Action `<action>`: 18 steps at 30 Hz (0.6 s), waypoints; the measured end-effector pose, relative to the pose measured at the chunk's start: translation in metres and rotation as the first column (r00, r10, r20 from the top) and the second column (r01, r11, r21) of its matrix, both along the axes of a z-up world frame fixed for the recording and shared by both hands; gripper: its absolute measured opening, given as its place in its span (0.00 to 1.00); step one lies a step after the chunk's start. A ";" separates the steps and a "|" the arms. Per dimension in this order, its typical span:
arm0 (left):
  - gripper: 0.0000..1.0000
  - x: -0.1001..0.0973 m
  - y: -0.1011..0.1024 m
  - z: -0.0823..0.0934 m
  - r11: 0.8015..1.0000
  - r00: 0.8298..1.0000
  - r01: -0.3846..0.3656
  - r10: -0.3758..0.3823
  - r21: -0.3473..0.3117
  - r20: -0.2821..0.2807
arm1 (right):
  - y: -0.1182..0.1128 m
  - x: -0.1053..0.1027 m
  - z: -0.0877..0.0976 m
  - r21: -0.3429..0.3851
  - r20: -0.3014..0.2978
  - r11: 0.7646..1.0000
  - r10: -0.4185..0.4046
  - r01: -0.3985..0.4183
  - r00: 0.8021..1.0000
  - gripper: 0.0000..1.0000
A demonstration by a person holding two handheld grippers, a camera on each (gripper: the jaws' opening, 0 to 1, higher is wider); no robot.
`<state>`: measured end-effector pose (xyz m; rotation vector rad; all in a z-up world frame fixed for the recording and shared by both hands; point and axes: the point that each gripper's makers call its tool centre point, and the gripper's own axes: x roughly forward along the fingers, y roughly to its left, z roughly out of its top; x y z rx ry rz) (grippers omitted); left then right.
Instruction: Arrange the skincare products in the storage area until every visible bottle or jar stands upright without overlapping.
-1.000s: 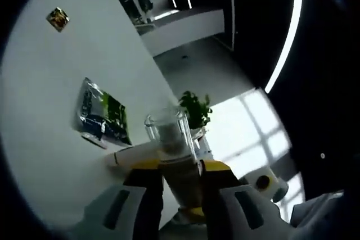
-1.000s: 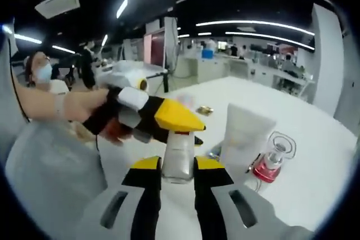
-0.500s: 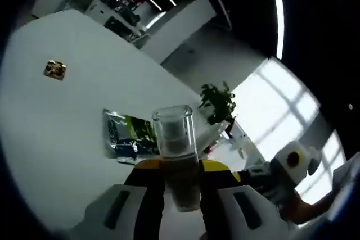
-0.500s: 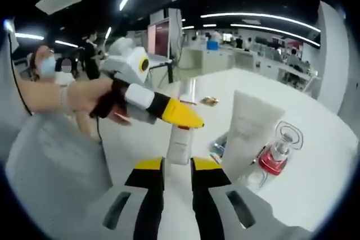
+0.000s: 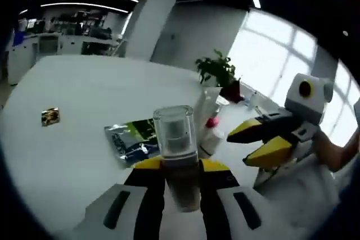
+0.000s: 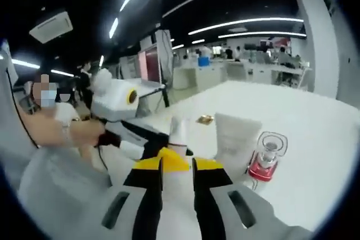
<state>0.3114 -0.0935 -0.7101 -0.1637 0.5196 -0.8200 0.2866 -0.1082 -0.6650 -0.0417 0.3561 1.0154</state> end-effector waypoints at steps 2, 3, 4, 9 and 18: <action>0.16 -0.007 -0.008 0.001 0.999 0.999 0.041 -0.041 0.006 0.014 | 0.001 0.001 0.005 0.031 0.005 1.000 0.001 -0.001 1.000 0.21; 0.16 -0.011 -0.013 0.001 0.998 0.998 0.063 -0.063 0.011 0.016 | 0.000 0.001 0.008 0.043 0.007 0.999 0.000 -0.001 1.000 0.22; 0.16 -0.014 -0.016 -0.002 0.997 0.997 0.076 -0.077 0.031 0.008 | 0.000 0.002 0.009 0.045 0.016 0.999 0.000 0.000 1.000 0.23; 0.16 -0.026 -0.026 -0.007 0.981 0.984 0.172 -0.175 0.086 0.037 | -0.001 0.002 0.011 0.046 0.030 0.999 -0.010 0.009 0.999 0.23; 0.16 -0.043 -0.046 0.008 0.948 0.938 0.302 -0.314 0.098 0.149 | 0.004 -0.006 0.011 0.063 0.002 0.998 0.030 -0.030 1.000 0.24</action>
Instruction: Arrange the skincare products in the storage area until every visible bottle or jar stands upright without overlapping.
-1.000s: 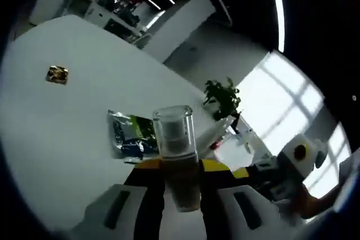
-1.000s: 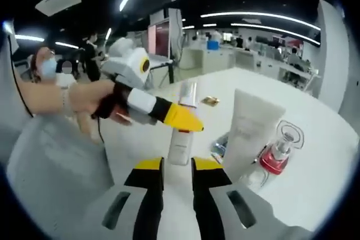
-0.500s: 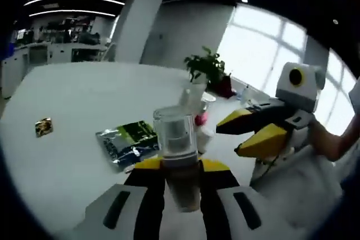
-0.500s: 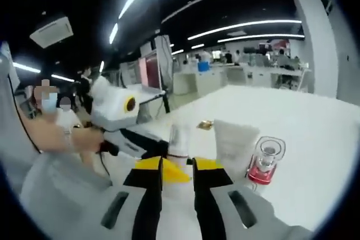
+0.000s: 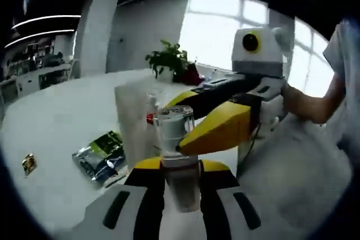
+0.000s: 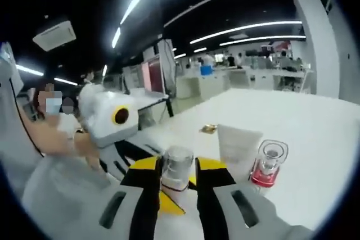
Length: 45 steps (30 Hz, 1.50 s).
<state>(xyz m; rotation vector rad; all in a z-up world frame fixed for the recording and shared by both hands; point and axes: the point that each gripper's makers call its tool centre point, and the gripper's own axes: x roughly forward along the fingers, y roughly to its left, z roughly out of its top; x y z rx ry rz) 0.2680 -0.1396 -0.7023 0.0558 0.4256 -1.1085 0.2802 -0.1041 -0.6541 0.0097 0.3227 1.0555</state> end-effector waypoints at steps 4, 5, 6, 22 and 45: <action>0.16 -0.004 -0.002 0.000 0.999 0.999 0.033 -0.033 -0.003 0.005 | 0.001 -0.003 -0.001 -0.008 0.004 1.000 0.019 -0.019 1.000 0.24; 0.16 -0.004 -0.003 0.000 0.999 0.999 0.041 -0.041 -0.003 0.012 | 0.001 -0.003 0.000 -0.005 0.006 1.000 0.018 -0.018 1.000 0.24; 0.16 -0.005 -0.003 0.001 0.999 0.999 0.048 -0.048 -0.006 0.018 | 0.001 -0.003 0.001 -0.004 0.008 1.000 0.021 -0.021 1.000 0.24; 0.21 0.005 -0.004 0.002 0.998 0.986 0.050 -0.055 0.033 0.160 | 0.008 -0.001 -0.003 -0.073 0.084 0.997 0.022 -0.015 0.996 0.22; 0.17 0.006 0.006 -0.030 0.979 0.990 0.008 -0.036 0.205 0.134 | 0.006 0.000 -0.023 -0.155 0.078 0.988 0.013 0.000 0.997 0.23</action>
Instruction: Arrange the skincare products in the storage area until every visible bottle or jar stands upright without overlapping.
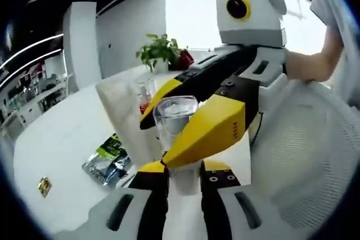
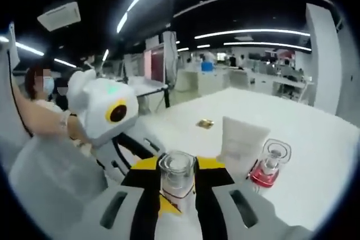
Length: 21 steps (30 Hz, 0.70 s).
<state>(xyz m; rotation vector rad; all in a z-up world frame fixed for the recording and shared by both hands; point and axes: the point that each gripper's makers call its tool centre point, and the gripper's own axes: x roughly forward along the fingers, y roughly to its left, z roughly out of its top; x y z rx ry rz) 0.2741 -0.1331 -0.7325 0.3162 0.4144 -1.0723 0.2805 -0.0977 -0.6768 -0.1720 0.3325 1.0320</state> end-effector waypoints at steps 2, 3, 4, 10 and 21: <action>0.17 0.000 -0.001 -0.003 1.000 1.000 0.002 -0.002 0.001 0.005 | 0.001 0.000 -0.002 -0.011 -0.001 1.000 0.002 -0.002 1.000 0.23; 0.17 0.001 -0.001 -0.005 1.000 1.000 -0.001 0.001 0.001 0.002 | 0.001 0.000 -0.004 -0.017 -0.002 1.000 0.003 -0.003 1.000 0.23; 0.17 0.002 -0.001 -0.008 1.000 1.000 -0.005 0.005 0.000 -0.002 | 0.001 0.000 -0.006 -0.025 -0.004 1.000 0.005 -0.005 1.000 0.23; 0.16 0.001 -0.005 -0.013 0.999 0.999 -0.016 0.014 -0.030 -0.051 | -0.001 0.000 -0.014 -0.067 0.001 0.998 -0.010 0.010 1.000 0.23; 0.16 0.001 -0.004 -0.035 1.000 0.999 -0.023 0.023 -0.003 -0.048 | -0.003 -0.001 -0.036 -0.147 -0.024 0.989 -0.006 0.003 1.000 0.22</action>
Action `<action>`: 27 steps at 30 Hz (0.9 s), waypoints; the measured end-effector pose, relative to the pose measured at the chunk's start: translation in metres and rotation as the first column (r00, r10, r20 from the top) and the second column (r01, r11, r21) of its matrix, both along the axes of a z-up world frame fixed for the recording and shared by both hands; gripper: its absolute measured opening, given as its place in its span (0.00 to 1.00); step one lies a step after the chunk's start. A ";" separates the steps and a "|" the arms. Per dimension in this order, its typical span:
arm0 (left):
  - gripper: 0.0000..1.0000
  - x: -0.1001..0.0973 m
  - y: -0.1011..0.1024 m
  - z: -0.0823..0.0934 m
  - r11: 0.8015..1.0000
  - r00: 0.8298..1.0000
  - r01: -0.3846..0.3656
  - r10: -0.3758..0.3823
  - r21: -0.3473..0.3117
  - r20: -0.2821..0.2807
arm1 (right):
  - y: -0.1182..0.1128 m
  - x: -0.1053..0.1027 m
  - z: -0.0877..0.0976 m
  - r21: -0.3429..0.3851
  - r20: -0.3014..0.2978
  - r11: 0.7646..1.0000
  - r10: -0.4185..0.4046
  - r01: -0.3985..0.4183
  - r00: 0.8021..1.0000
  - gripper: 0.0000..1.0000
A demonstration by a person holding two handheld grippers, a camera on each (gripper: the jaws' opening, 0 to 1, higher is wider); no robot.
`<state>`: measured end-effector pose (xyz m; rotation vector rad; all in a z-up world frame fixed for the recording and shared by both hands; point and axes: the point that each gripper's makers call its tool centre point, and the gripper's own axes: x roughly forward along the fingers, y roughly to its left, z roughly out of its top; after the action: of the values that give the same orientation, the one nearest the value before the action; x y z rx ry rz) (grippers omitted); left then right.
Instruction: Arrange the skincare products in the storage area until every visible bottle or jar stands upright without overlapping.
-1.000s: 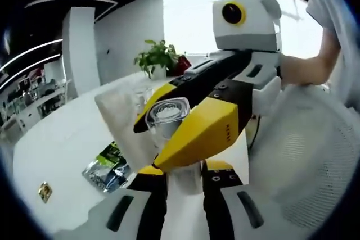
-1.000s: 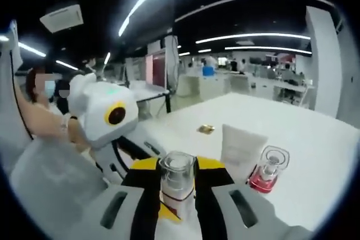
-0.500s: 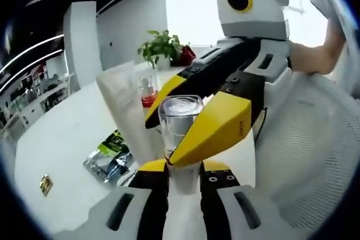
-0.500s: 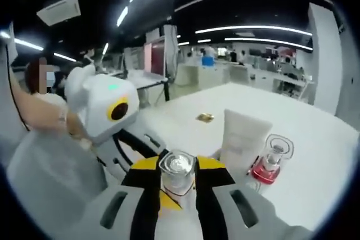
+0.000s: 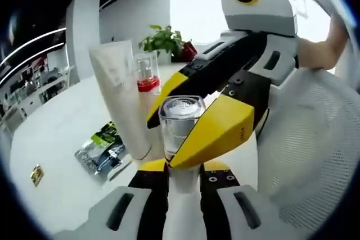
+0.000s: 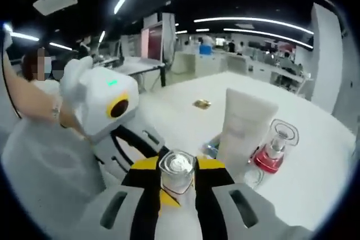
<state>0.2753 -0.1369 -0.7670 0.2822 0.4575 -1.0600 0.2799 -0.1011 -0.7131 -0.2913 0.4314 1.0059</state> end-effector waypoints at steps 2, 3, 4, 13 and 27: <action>0.16 -0.001 0.000 -0.005 1.000 1.000 -0.001 0.001 0.001 -0.004 | 0.000 -0.001 -0.005 -0.020 0.000 1.000 0.003 -0.003 1.000 0.22; 0.16 0.000 0.000 -0.007 1.000 1.000 -0.001 0.001 0.005 -0.003 | 0.000 -0.002 -0.007 -0.027 0.003 1.000 0.006 -0.006 1.000 0.22; 0.16 0.000 0.001 -0.008 1.000 1.000 -0.005 0.005 0.004 -0.006 | 0.001 -0.002 -0.008 -0.032 0.002 0.999 0.009 -0.009 1.000 0.22; 0.17 -0.001 0.003 -0.017 1.000 1.000 0.001 -0.001 0.018 -0.013 | 0.000 -0.005 -0.017 -0.059 -0.020 0.998 0.015 -0.017 1.000 0.22; 0.18 0.002 0.003 -0.019 1.000 1.000 -0.001 0.002 0.002 -0.006 | 0.000 -0.005 -0.019 -0.073 -0.007 0.997 0.034 -0.034 0.999 0.24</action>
<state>0.2773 -0.1343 -0.7862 0.2803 0.4639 -1.0593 0.2744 -0.1011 -0.7323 -0.3630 0.4707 1.0259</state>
